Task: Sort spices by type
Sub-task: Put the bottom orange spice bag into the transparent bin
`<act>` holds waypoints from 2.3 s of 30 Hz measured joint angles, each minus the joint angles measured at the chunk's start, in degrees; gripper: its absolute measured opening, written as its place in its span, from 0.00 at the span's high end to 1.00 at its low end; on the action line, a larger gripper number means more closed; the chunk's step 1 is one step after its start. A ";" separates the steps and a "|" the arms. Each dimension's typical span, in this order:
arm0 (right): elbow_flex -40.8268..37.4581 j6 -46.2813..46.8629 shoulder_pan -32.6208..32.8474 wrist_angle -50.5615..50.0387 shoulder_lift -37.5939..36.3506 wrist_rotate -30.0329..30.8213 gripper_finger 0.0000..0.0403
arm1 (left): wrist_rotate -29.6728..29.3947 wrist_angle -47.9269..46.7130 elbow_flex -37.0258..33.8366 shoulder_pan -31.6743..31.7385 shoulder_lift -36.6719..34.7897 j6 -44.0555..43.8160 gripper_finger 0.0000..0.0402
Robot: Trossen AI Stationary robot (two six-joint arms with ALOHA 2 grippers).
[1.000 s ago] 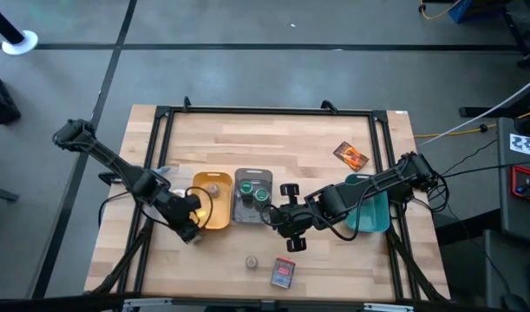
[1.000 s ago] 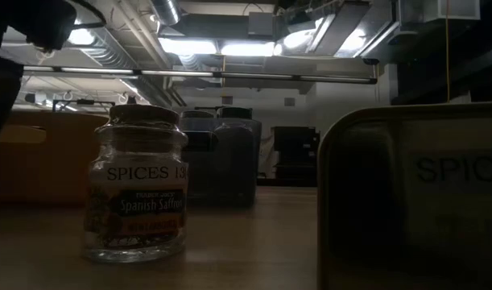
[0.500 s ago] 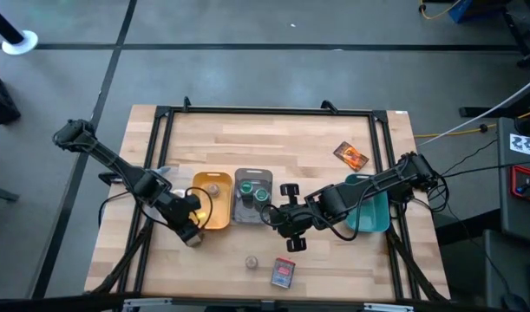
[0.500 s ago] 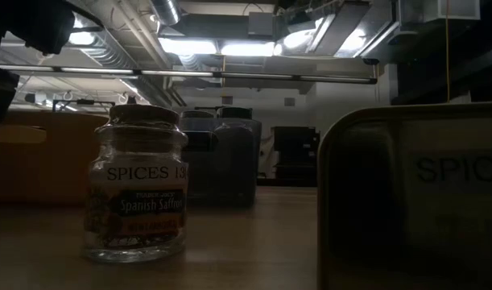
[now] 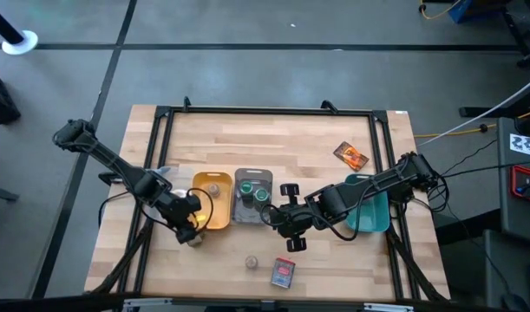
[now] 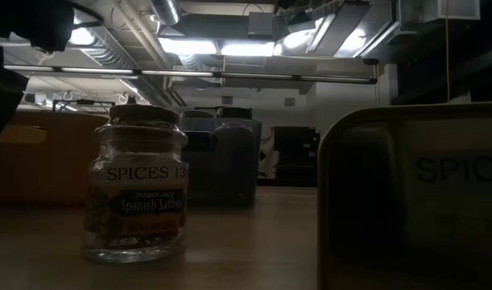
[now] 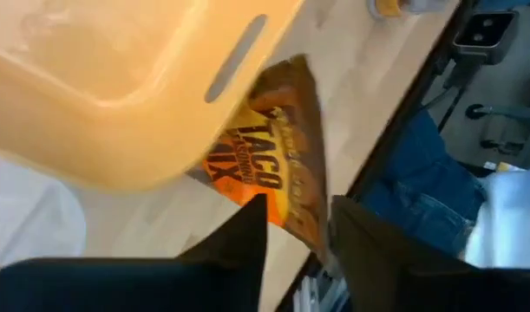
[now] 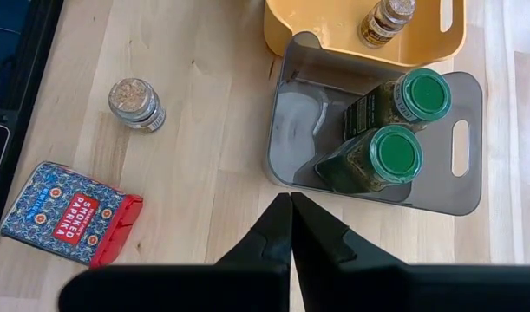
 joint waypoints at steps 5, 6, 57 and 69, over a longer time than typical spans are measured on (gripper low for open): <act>0.00 0.00 0.00 0.00 0.00 -0.01 0.98 | -2.11 -0.01 -1.95 0.00 0.07 -1.80 0.61; 0.00 0.00 0.00 0.00 0.00 -0.01 0.98 | -2.63 0.04 -2.23 0.00 0.07 -2.00 0.60; 0.00 0.00 0.00 0.02 0.00 -0.02 0.98 | -0.54 5.44 0.16 -0.10 -1.64 5.70 0.79; 0.00 0.02 -0.01 0.02 0.00 -0.01 0.98 | 0.57 5.42 0.16 -4.81 -1.35 3.51 0.47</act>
